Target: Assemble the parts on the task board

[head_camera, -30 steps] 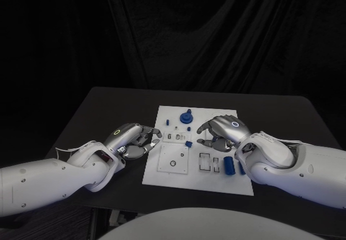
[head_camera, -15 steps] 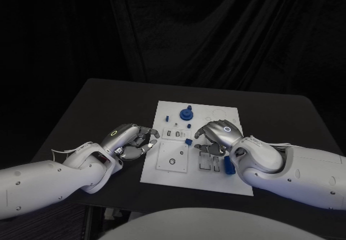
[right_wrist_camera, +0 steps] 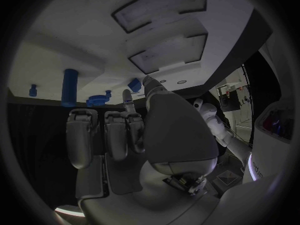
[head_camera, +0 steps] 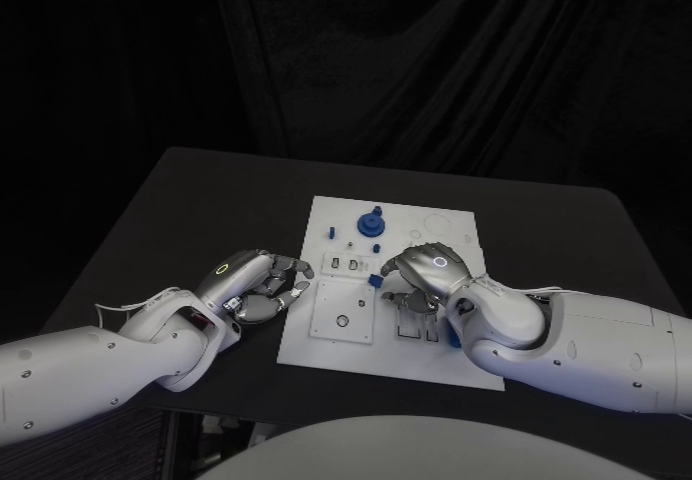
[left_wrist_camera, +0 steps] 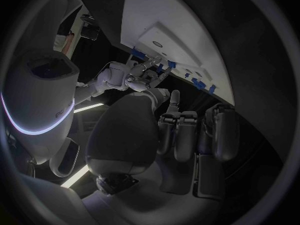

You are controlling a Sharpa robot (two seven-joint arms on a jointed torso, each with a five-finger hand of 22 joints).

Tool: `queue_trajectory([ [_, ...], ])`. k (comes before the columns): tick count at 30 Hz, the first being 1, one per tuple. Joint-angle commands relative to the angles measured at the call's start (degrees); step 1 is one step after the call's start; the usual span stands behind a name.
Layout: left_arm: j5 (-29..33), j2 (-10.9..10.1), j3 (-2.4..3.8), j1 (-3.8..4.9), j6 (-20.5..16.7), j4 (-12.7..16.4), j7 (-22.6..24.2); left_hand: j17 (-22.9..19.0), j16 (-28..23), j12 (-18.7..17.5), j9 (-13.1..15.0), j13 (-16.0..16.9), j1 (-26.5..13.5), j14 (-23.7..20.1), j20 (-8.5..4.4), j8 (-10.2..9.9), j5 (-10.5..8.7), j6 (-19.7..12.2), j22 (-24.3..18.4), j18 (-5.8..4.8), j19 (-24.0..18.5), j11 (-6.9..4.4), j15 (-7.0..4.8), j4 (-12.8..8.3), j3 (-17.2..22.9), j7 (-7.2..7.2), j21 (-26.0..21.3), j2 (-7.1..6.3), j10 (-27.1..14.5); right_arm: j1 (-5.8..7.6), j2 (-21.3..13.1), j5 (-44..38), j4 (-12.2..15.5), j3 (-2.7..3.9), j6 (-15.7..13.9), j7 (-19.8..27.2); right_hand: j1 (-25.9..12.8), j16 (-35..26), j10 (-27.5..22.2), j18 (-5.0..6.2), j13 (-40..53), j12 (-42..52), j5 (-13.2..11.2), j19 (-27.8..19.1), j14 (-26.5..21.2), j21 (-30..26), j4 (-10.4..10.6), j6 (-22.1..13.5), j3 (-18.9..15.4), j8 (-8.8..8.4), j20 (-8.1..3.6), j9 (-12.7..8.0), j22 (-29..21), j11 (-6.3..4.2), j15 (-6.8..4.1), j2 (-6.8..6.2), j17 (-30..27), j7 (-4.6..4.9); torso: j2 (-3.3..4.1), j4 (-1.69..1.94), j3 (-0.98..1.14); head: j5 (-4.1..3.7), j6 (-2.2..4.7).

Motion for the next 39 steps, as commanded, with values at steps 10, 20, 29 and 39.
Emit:
queue_trajectory([
  [10,0.27,0.10,0.03,0.04,1.44,0.16,-0.82,15.08,0.15,0.15,-0.35,15.09,-0.37,6.16,0.39,0.07,-0.07,0.41,9.77,0.11,0.10,0.43,0.34,0.11,0.52,-0.07,0.17,-0.09,6.08,-0.71,2.25,-5.19,-1.76,0.05,-0.07,-3.90,-1.04,0.17,6.04,-0.97,15.09,0.15,-0.58,4.63,6.10,-0.47,0.14,-0.38,-0.35,-0.06,-0.13,0.37,13.97,-0.45,-0.33,0.21,15.10,-0.08,0.04,0.00,-0.05,0.49,-0.01],
  [20,0.27,0.11,0.03,0.04,1.84,0.27,-1.14,15.08,0.15,0.15,-0.48,15.09,-0.43,6.16,0.39,0.04,-0.08,0.41,9.75,0.13,0.06,0.43,0.34,0.14,0.57,-0.06,0.13,-0.04,6.08,-1.62,3.55,-7.82,-3.45,0.05,0.24,-4.69,0.38,0.17,6.04,-0.93,15.09,0.15,5.42,4.52,6.10,-0.61,-3.04,1.55,-0.06,4.97,-0.86,7.93,13.91,-1.31,-1.07,1.88,15.10,-1.03,0.02,0.11,-0.18,0.55,-0.01],
  [29,0.27,0.37,0.03,0.04,2.14,0.22,-1.24,15.08,0.15,0.15,-0.67,15.09,-0.54,6.16,0.39,0.07,-0.10,0.56,9.76,0.12,0.07,0.42,0.34,0.18,0.65,-0.09,0.12,0.06,6.08,-1.91,4.28,-8.11,-4.57,0.06,0.00,-4.24,1.74,0.17,6.04,-0.93,15.09,0.15,9.80,4.49,6.10,-0.62,-6.68,-1.60,0.80,8.49,-1.15,17.03,13.90,-1.75,-1.44,2.86,15.10,-1.45,-0.06,0.13,-0.06,0.57,-0.01],
  [39,0.27,0.69,0.03,0.03,2.25,0.09,-1.32,15.08,0.15,0.15,-0.96,15.09,-0.67,6.16,0.38,0.11,-0.12,0.81,9.80,0.12,0.10,0.39,0.32,0.24,0.80,-0.13,0.14,0.29,6.08,-1.93,4.18,-8.15,-5.05,0.08,-4.88,-3.01,2.37,0.17,6.04,-0.96,15.09,0.15,12.23,4.56,6.10,-0.49,-8.03,0.96,2.83,11.20,-1.74,21.41,13.95,-2.64,-2.12,5.20,15.10,-2.55,-0.09,0.07,-0.07,0.89,-0.01],
])
